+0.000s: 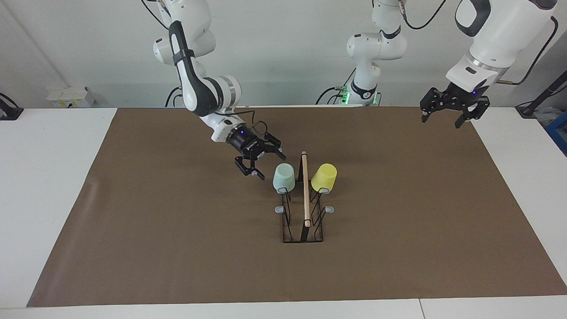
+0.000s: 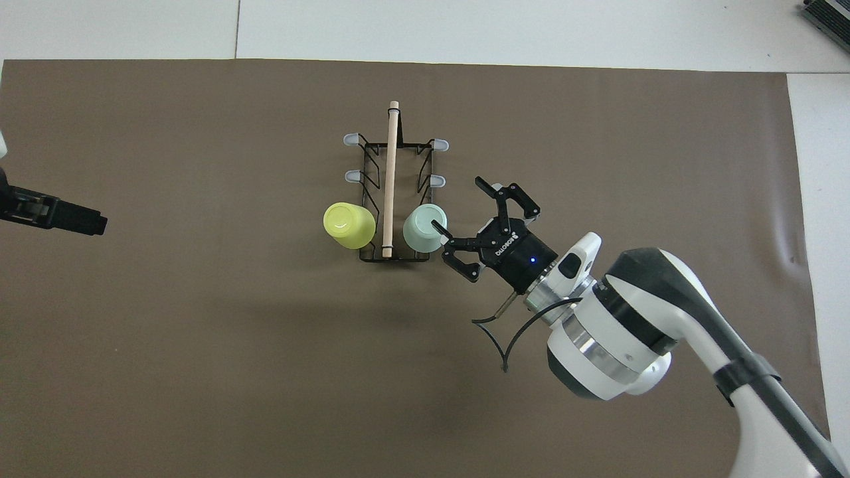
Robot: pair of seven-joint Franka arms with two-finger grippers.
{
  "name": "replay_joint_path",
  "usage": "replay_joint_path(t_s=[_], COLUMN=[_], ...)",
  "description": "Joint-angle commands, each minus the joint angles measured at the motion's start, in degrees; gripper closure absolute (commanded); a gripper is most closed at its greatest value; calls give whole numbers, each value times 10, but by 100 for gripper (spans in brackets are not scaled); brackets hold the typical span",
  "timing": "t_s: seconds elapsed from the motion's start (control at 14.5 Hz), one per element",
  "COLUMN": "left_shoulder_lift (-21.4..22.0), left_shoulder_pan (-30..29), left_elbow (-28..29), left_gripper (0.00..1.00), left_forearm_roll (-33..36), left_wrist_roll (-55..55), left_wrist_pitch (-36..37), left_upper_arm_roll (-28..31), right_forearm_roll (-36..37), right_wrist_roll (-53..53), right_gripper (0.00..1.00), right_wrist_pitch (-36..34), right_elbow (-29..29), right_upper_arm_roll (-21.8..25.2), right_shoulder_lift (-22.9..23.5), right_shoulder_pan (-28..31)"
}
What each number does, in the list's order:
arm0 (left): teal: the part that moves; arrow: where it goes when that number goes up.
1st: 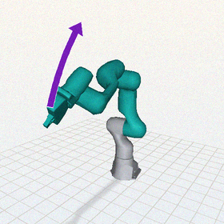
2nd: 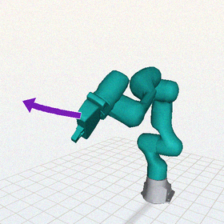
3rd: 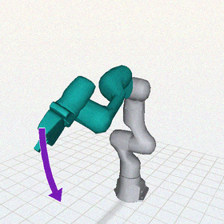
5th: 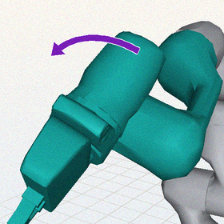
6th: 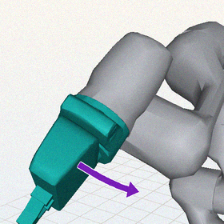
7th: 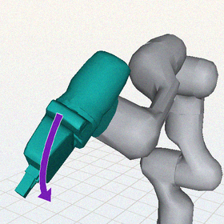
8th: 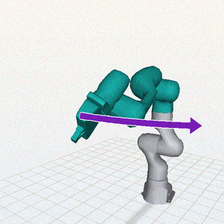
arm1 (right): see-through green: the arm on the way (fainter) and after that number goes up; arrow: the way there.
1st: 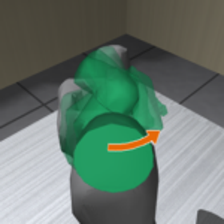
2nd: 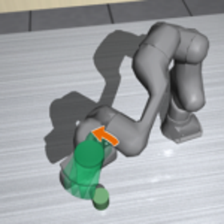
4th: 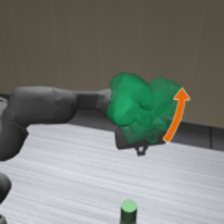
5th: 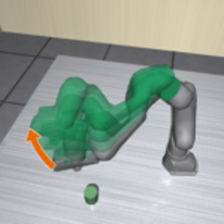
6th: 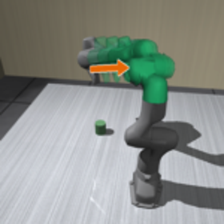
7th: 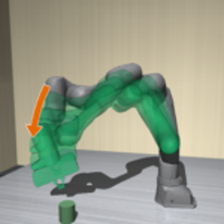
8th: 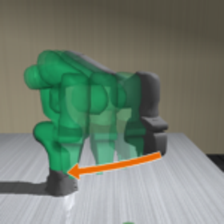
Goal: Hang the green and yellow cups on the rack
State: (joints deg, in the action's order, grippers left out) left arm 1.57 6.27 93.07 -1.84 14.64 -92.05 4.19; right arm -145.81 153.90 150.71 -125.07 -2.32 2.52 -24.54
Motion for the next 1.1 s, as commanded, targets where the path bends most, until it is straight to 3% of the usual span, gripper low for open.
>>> replay_joint_path(t_s=[0.0,0.14,0.28,0.41,0.55,0.76,1.03], left_shoulder_lift=[4,4,4,4,4,4,4], left_shoulder_pan=[1,1,1,1,1,1,1], left_elbow=[-6,-6,-6,-6,-6,-6,-6], left_gripper=[0,0,0,0,0,0,0], left_forearm_roll=[-3,-3,-3,-3,-3,-3,-3], left_wrist_roll=[-8,-8,-8,-8,-8,-8,-8], left_wrist_pitch=[12,12,12,12,12,12,12], left_upper_arm_roll=[0,0,0,0,0,0,-1], right_forearm_roll=[41,112,148,240,337,421,615], right_wrist_roll=[-52,-94,-94,-94,-94,-95,-157], right_gripper=[0,0,0,0,0,0,0], right_wrist_pitch=[123,216,225,225,218,210,117], right_elbow=[9,25,25,25,24,25,25], right_upper_arm_roll=[-5,-5,-4,0,0,1,3], right_shoulder_lift=[-62,-77,-76,-70,-64,-56,-45], right_shoulder_pan=[0,-8,-4,14,49,92,178])
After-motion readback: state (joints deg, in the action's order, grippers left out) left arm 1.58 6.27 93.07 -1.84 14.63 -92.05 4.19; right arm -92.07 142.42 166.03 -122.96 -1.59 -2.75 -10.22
